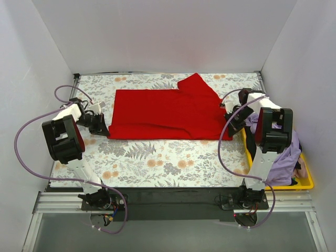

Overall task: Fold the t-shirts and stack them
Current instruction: Fold the tshirt

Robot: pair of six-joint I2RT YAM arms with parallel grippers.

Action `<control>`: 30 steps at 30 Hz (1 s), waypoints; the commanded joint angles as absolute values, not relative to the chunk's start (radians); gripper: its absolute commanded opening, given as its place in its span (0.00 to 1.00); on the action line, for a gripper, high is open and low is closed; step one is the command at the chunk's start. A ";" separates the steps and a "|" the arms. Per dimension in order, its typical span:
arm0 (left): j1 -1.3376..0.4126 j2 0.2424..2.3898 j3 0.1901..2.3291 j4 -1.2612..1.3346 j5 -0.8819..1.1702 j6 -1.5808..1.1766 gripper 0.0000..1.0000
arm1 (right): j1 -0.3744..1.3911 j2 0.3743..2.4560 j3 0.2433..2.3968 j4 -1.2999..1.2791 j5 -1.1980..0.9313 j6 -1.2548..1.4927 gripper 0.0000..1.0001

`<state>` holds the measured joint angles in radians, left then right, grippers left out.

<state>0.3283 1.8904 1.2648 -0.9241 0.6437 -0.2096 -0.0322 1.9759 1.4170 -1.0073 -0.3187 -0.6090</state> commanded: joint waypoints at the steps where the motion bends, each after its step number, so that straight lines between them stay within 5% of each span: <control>1: 0.334 1.884 1.249 -0.933 0.586 -0.172 0.00 | -0.020 1.959 1.399 -0.994 -0.293 -0.626 0.01; 21: 0.411 1.643 1.037 -1.002 0.451 0.027 0.00 | 0.074 1.698 1.088 -0.983 -0.204 -0.718 0.01; 23: 0.411 1.623 1.029 -1.011 0.489 0.043 0.09 | 0.110 1.680 1.074 -1.011 -0.254 -0.712 0.02; 26: 0.411 1.606 1.054 -1.019 0.567 0.044 0.30 | 0.144 1.661 1.086 -1.040 -0.307 -0.683 0.22; 28: 0.410 1.602 1.080 -1.042 0.600 0.060 0.35 | 0.141 1.648 1.117 -1.083 -0.314 -0.673 0.41; 30: 0.411 1.588 1.135 -1.060 0.630 0.083 0.40 | 0.120 1.631 1.155 -1.097 -0.308 -0.669 0.47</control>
<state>0.4049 1.6451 1.0603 -1.0397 0.5484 0.0299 0.1463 1.6829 1.0874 -1.0283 -0.2764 -0.6788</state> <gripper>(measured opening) 0.381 0.442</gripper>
